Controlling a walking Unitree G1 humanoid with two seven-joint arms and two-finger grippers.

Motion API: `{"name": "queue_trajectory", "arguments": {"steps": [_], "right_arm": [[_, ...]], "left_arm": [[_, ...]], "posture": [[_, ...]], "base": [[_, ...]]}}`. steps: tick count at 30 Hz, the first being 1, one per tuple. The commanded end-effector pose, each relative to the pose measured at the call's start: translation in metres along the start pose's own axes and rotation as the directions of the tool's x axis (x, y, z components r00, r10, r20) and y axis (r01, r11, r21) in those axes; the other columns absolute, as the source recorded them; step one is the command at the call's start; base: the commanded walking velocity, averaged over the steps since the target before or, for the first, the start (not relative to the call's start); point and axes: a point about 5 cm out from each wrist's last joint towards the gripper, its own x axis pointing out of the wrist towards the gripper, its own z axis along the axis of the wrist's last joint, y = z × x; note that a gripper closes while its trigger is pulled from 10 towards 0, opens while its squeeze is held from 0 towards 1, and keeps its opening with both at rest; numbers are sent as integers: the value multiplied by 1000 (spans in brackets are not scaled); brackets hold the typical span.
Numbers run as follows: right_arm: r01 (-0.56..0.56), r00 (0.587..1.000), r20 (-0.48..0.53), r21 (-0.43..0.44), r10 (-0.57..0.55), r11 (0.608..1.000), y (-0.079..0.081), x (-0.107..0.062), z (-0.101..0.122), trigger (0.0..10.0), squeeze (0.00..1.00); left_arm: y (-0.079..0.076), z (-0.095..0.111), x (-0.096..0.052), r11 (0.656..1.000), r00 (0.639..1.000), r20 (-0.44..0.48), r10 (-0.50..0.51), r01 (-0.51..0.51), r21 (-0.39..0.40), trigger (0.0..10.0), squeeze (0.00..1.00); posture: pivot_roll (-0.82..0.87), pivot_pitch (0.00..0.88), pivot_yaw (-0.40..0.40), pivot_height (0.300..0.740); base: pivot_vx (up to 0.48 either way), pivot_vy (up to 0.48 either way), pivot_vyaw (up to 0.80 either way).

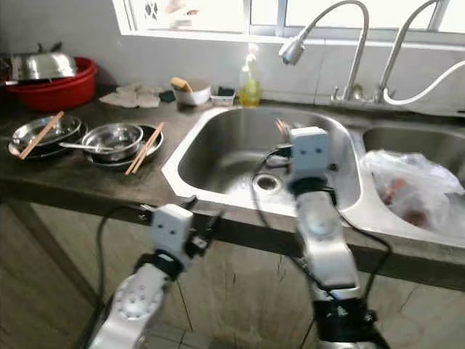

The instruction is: Kitchen organization

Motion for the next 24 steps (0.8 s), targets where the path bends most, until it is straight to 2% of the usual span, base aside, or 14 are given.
{"name": "queue_trajectory", "arguments": {"steps": [1, 6, 18, 24], "right_arm": [[-23, 999, 23, 14, 23, 1000, 9, 7, 8, 10000, 0], [-15, 1000, 24, 13, 15, 1000, 5, 17, 10, 10000, 0], [-21, 1000, 8, 13, 20, 1000, 9, 20, 7, 10000, 0], [-49, 998, -45, 9, 50, 999, 10, 21, -2, 10000, 0]], "left_arm": [[7, -1, -2, 1000, 1000, -6, 17, -17, 24, 10000, 0], [8, 0, -1, 999, 1000, -2, 20, -19, 31, 10000, 0], [9, 0, -2, 999, 1000, -4, 21, -21, 33, 10000, 0], [7, 3, -1, 999, 1000, 6, 12, -13, 39, 10000, 0]], "posture": [[23, 0, -38, 740], [31, 0, -47, 740], [34, 0, -45, 740], [33, 0, -46, 740]], "base": [[345, 0, 0], [368, 0, 0], [385, 0, 0], [389, 0, 0]]}}
